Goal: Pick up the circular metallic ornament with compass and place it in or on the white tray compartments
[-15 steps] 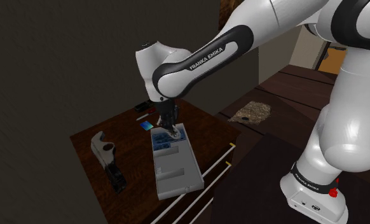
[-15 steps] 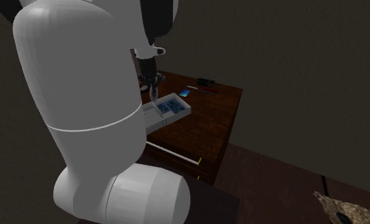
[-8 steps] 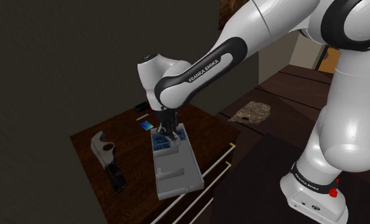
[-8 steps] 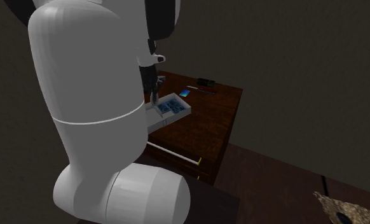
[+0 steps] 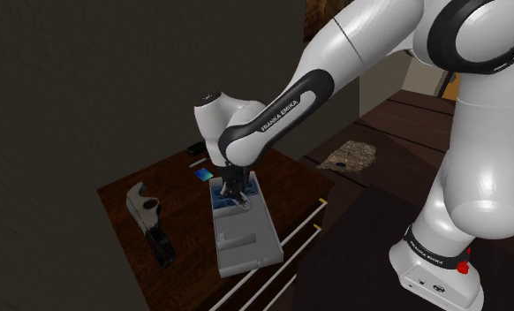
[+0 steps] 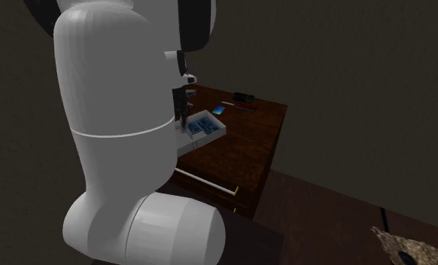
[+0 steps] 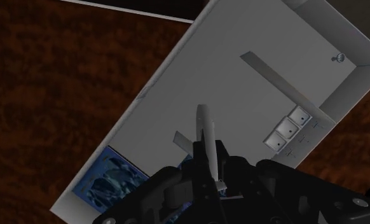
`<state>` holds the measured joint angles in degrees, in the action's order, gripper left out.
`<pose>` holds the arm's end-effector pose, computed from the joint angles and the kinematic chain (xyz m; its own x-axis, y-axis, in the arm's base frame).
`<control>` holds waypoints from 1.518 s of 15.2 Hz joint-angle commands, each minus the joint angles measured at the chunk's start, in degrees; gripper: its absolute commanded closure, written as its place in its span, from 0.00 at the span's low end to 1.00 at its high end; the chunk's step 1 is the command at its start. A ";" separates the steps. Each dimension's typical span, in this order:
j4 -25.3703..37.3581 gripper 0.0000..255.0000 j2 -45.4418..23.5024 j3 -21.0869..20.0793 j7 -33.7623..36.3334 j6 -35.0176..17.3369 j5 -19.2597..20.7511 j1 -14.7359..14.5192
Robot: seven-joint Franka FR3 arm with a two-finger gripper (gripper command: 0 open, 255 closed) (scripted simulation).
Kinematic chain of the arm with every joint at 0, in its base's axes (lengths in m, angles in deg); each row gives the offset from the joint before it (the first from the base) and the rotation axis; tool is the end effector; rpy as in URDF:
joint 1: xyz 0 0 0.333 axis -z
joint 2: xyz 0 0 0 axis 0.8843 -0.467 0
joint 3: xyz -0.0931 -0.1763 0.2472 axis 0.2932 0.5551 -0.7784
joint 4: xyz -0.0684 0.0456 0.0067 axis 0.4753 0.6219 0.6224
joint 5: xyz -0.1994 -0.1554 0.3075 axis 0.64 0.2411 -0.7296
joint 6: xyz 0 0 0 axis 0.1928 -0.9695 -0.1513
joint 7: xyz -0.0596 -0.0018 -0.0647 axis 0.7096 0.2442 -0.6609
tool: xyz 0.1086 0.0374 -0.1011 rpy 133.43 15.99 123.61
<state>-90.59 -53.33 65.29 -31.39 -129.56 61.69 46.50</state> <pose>0.4843 0.2993 0.2613 0.9715 0.2145 -0.1004 0.2240 -0.9699 0.0953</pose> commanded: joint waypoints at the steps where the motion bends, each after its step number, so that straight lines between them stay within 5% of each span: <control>1: -0.26 1.00 -0.29 0.06 0.09 -0.56 0.16 -0.01; 3: -0.13 1.00 -0.10 0.03 0.05 -0.45 0.12 0.00; 4: -0.13 0.00 -0.10 0.03 0.05 -0.45 0.12 0.00; 8: -10.44 0.00 11.48 -1.18 -3.88 -7.58 -5.90 1.77; 15: -12.19 0.00 7.45 -0.77 -2.42 -13.11 -3.81 1.52; 23: -12.21 0.00 7.46 -0.76 -2.42 -13.10 -3.82 1.51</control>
<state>-102.79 -45.87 64.54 -33.81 -142.66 57.87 48.01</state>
